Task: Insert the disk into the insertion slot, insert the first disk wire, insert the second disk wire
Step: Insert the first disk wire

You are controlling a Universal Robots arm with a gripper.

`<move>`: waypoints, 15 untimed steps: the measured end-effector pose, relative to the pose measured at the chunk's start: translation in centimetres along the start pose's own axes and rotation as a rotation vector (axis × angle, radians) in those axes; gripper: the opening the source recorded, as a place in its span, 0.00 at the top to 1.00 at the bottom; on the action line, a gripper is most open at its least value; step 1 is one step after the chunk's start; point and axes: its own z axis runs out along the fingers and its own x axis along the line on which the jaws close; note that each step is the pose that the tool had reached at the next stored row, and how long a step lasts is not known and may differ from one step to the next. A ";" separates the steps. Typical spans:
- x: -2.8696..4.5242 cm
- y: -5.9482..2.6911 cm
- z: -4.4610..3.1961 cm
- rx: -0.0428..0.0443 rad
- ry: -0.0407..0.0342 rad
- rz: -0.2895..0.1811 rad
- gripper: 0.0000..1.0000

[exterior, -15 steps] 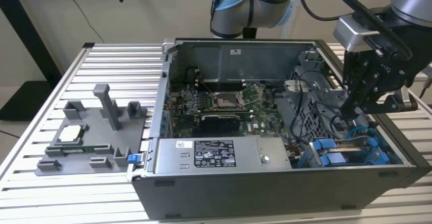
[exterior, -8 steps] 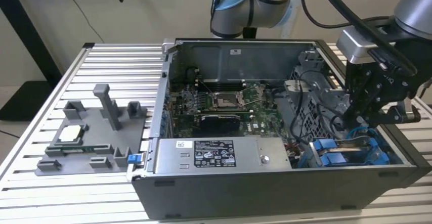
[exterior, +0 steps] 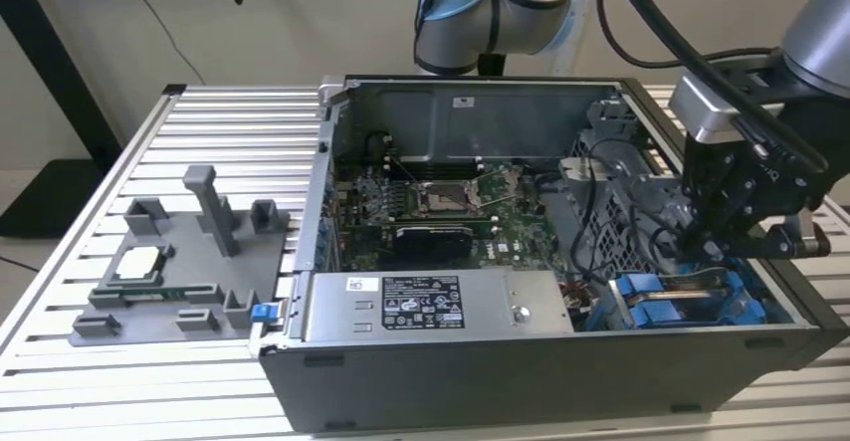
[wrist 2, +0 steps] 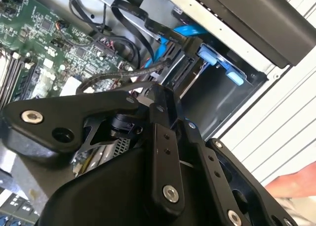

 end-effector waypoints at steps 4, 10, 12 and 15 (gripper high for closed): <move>0.05 -0.52 0.27 -0.0071 0.0002 0.002 1.00; 0.10 -1.44 0.69 -0.0147 0.0000 0.005 1.00; 0.12 -1.73 0.83 -0.0166 -0.0001 0.006 1.00; 0.14 -2.18 1.03 -0.0210 0.0006 0.008 1.00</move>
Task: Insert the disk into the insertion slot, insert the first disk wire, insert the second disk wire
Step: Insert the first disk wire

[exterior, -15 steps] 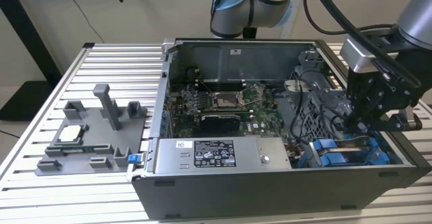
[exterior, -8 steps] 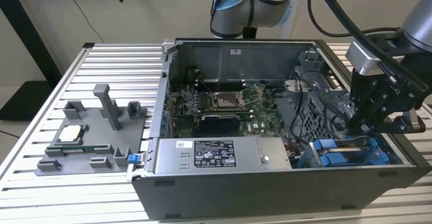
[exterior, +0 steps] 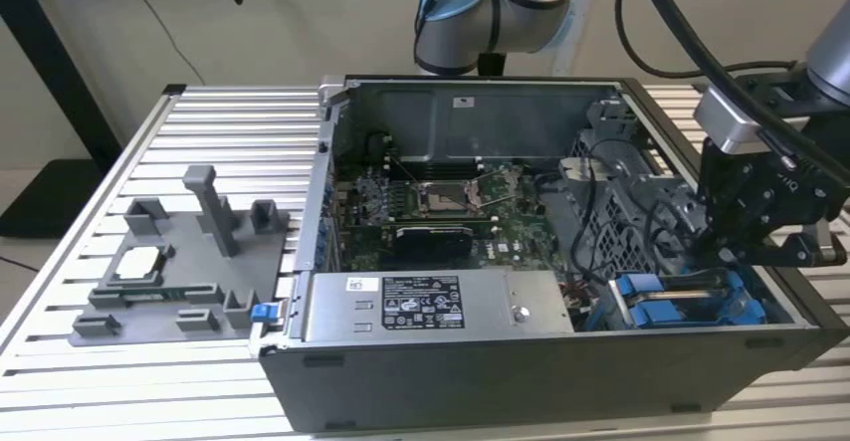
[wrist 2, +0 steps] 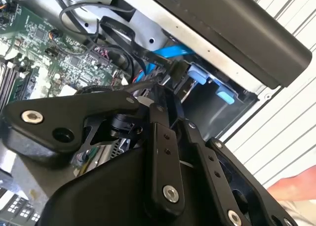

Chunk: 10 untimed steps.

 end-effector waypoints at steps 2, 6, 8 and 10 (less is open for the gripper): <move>0.02 -0.29 0.10 -0.0056 0.0019 0.001 1.00; 0.13 -0.53 0.24 -0.0257 0.0043 0.006 1.00; 0.17 -0.53 0.29 -0.0330 0.0044 0.008 1.00; 0.23 -0.53 0.31 -0.0332 0.0047 0.010 1.00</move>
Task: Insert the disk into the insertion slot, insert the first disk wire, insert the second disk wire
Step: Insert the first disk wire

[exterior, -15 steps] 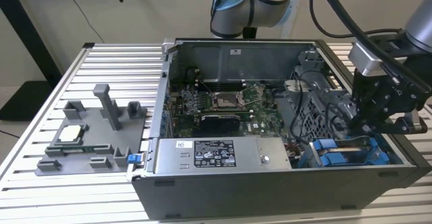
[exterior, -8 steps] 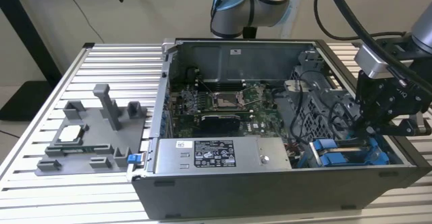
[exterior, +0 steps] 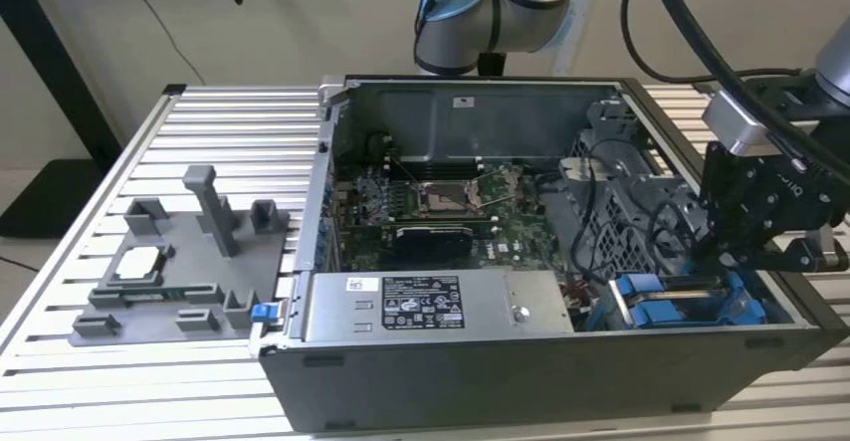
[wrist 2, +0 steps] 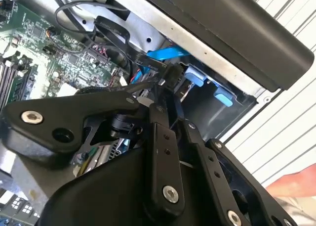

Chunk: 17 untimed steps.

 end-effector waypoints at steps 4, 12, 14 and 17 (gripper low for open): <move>0.22 -0.06 0.08 -0.0001 -0.0001 0.000 1.00; 0.35 -0.08 0.34 0.0003 0.0001 0.005 1.00; 0.36 -0.10 0.40 0.0005 -0.0003 0.007 1.00; 0.36 -0.21 0.48 0.0008 -0.0011 0.014 1.00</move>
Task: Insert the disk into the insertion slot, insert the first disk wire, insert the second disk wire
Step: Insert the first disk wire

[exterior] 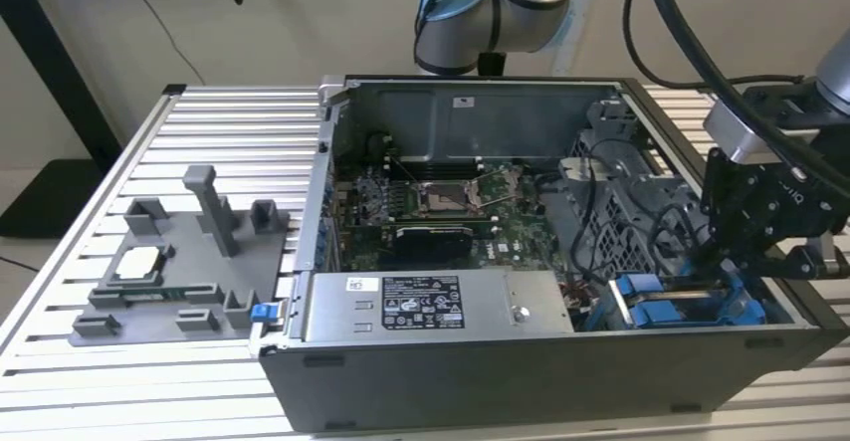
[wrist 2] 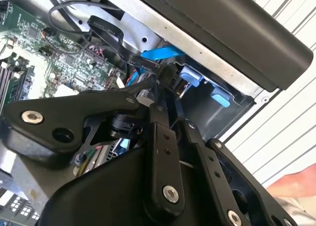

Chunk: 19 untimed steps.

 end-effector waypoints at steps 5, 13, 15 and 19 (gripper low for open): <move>0.02 -0.10 0.26 0.0012 -0.0004 0.017 1.00; 0.04 -0.13 0.51 0.0020 -0.0018 0.028 0.00; 0.02 -0.12 0.26 0.0020 -0.0024 0.028 0.00; -0.04 -0.08 -0.56 0.0020 -0.0027 0.028 0.00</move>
